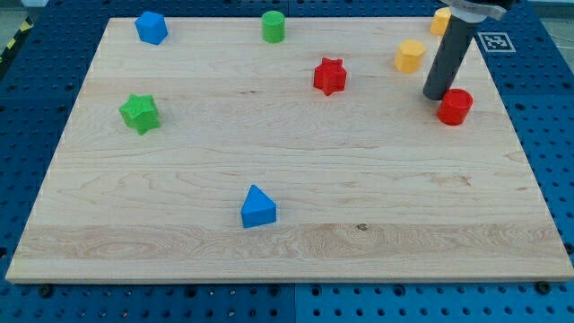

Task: Move the red circle slightly right

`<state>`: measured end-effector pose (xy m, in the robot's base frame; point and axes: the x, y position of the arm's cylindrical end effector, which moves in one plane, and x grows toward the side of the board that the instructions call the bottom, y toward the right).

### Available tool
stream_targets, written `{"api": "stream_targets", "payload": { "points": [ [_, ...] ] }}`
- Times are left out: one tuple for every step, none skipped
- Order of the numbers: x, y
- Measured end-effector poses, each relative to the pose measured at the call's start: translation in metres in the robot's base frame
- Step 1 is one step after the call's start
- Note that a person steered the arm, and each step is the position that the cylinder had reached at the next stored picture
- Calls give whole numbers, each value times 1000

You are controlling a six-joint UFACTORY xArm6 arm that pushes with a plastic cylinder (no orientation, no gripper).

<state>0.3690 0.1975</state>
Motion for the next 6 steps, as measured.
{"api": "stream_targets", "payload": {
  "points": [
    [0, -10],
    [2, -10],
    [14, -11],
    [21, -9],
    [25, -7],
    [30, 2]
  ]
}}
